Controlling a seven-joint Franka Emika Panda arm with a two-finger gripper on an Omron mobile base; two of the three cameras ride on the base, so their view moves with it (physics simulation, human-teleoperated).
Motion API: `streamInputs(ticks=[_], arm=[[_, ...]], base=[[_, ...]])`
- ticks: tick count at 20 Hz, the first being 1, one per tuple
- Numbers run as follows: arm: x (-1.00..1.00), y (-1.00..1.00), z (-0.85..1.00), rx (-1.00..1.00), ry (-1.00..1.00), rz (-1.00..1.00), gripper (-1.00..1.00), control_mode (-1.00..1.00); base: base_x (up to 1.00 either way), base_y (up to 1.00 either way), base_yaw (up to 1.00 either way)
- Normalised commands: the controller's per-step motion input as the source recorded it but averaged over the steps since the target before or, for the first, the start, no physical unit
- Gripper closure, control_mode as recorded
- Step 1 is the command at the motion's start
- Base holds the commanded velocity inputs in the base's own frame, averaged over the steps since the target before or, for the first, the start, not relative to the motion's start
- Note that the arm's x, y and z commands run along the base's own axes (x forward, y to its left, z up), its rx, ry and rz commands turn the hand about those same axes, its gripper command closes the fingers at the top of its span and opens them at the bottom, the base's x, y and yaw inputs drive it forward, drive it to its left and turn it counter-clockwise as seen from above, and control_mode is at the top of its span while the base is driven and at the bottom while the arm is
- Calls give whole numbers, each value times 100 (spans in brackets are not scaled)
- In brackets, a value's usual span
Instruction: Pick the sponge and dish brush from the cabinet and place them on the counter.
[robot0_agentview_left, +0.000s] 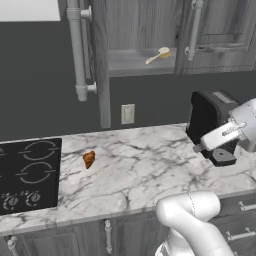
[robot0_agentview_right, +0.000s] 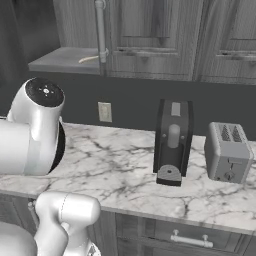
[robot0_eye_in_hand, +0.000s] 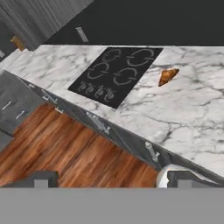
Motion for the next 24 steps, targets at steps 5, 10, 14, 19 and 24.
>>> streamInputs(ticks=[5, 10, 14, 19, 24], arm=[[2, -18, 14, -16, -39, -9, -100, -100], [4, -18, 29, -4, -39, -8, -100, -100], [16, -19, 37, 0, -36, -7, -100, -100], [22, -17, 44, 0, -34, -5, -100, -100], [27, -13, 48, 0, -32, -4, -100, -100]], base=[[0, 0, 0], [0, 0, 0], [0, 0, 0], [0, 0, 0], [0, 0, 0]])
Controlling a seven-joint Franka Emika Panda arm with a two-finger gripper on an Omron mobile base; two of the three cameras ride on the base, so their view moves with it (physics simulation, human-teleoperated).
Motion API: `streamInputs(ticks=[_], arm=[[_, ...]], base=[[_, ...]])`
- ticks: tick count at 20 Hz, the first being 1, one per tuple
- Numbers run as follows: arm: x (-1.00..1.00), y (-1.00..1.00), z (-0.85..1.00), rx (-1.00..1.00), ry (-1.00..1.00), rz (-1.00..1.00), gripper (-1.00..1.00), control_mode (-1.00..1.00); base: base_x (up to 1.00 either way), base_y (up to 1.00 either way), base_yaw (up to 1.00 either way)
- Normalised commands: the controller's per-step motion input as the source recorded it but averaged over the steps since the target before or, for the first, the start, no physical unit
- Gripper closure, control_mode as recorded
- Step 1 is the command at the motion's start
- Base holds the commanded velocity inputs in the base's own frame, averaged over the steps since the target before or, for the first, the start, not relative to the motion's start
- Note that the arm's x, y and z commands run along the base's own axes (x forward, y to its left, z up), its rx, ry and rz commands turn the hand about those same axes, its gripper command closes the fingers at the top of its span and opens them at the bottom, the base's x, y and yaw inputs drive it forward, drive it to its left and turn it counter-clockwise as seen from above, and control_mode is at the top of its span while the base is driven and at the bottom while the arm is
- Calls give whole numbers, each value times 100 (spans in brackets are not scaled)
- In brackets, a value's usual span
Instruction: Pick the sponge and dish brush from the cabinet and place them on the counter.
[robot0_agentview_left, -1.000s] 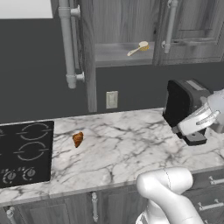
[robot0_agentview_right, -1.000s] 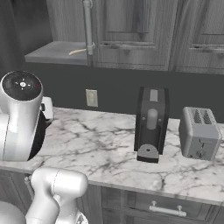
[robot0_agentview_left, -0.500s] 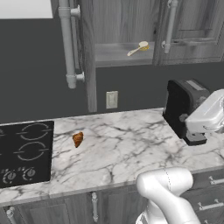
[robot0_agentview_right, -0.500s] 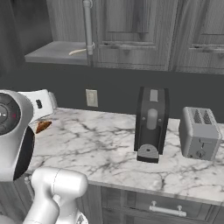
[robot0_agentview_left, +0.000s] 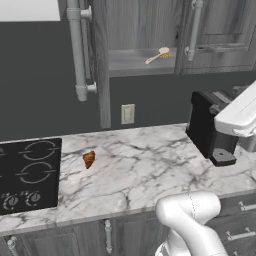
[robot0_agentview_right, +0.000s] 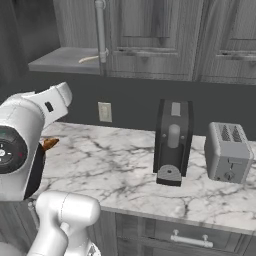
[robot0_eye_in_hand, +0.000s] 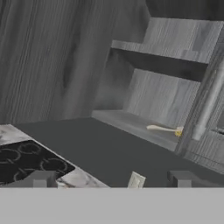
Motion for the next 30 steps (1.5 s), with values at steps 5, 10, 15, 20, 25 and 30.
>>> streamInputs(ticks=[5, 10, 15, 20, 25, 30], arm=[[33, -12, 44, 0, -30, -4, -100, -100], [18, -13, 19, 5, -17, -2, -100, -100], [15, -3, 0, 3, 1, 0, -100, -100], [36, -16, 22, 16, 0, -1, -100, -100], [24, -19, 30, 19, 0, -1, -100, -100], [33, -18, 23, 19, 0, 0, -100, -100]], base=[[0, 0, 0], [0, 0, 0], [0, 0, 0], [0, 0, 0], [0, 0, 0], [0, 0, 0]])
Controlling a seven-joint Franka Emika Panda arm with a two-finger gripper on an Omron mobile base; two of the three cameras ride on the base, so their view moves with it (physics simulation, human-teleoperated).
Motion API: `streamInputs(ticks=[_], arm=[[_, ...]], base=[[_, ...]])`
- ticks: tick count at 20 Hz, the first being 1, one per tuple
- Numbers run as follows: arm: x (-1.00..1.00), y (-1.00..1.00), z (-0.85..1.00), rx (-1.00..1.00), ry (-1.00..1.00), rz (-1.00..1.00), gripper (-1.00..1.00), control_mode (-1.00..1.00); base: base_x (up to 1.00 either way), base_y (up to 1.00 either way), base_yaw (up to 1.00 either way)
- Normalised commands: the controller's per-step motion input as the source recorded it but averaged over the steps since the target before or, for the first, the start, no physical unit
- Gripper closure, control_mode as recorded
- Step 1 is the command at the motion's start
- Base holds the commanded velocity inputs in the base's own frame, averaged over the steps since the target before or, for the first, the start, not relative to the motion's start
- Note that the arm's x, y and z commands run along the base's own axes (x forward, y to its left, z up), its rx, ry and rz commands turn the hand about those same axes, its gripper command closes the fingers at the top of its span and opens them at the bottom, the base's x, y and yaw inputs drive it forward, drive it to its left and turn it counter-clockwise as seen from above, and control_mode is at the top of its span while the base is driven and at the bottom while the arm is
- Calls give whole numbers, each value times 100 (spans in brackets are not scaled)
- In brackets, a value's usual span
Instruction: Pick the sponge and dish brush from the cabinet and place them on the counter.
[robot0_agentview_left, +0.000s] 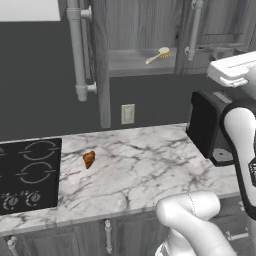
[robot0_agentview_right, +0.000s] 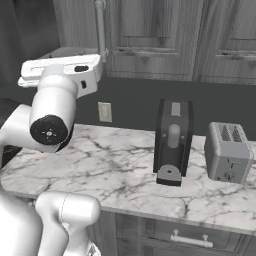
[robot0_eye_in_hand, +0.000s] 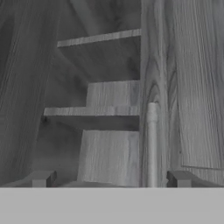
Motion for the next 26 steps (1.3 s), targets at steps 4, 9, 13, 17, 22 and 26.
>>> streamInputs(ticks=[4, 9, 13, 17, 22, 26], arm=[[28, -19, 9, 14, 0, 0, -100, -100], [2, -3, -8, 0, 0, -1, -100, -100], [16, 0, -3, 0, 0, -1, -100, -100], [48, 0, 0, 0, 1, 0, -100, -100], [64, -1, 0, 0, 4, -2, -100, -100], [63, -3, 0, 0, 5, -4, -100, -100]], base=[[0, 0, 0], [0, 0, 0], [0, 0, 0], [0, 0, 0], [0, 0, 0], [0, 0, 0]])
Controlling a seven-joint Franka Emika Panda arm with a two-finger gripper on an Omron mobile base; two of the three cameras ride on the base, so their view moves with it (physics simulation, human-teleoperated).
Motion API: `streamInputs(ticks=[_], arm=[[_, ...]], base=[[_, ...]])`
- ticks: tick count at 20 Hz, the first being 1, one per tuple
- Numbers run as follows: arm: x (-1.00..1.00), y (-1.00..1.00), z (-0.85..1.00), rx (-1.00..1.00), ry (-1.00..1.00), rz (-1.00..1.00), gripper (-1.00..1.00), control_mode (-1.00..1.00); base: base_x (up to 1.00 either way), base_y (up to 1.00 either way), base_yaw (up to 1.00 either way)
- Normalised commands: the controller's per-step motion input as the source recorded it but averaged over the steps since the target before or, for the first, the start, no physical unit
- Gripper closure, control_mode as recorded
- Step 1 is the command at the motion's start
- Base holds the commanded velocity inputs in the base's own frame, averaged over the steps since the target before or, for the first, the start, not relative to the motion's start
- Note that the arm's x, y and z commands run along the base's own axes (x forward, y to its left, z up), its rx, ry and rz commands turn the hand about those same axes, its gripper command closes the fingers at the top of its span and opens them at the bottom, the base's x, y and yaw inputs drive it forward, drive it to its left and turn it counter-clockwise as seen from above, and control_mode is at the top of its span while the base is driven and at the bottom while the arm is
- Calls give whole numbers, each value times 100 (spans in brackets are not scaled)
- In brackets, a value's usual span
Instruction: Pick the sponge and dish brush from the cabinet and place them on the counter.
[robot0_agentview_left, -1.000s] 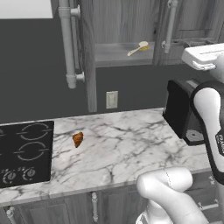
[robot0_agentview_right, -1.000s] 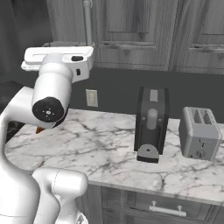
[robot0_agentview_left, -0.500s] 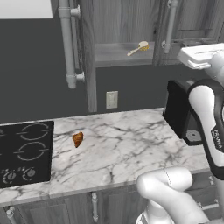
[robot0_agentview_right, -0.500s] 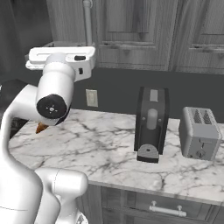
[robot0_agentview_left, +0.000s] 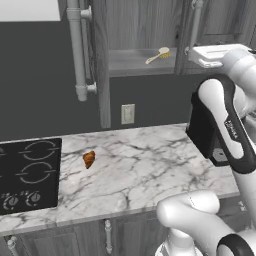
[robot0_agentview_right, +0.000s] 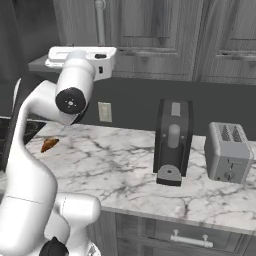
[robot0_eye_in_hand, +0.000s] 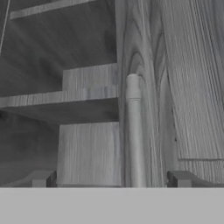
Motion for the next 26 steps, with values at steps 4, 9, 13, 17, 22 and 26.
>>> streamInputs(ticks=[4, 9, 13, 17, 22, 26], arm=[[69, -2, -2, 0, 7, -4, -100, -100], [68, -3, -6, 0, 10, -3, -100, -100], [57, -8, -2, 0, 9, -2, -100, -100], [46, -11, 0, 0, 6, -2, -100, -100], [46, -10, -3, 0, 3, -2, 100, -100], [38, 0, -8, -2, 1, -2, 100, -100]], base=[[0, 0, 0], [0, 0, 0], [0, 0, 0], [0, 0, 0], [0, 0, 0], [0, 0, 0]])
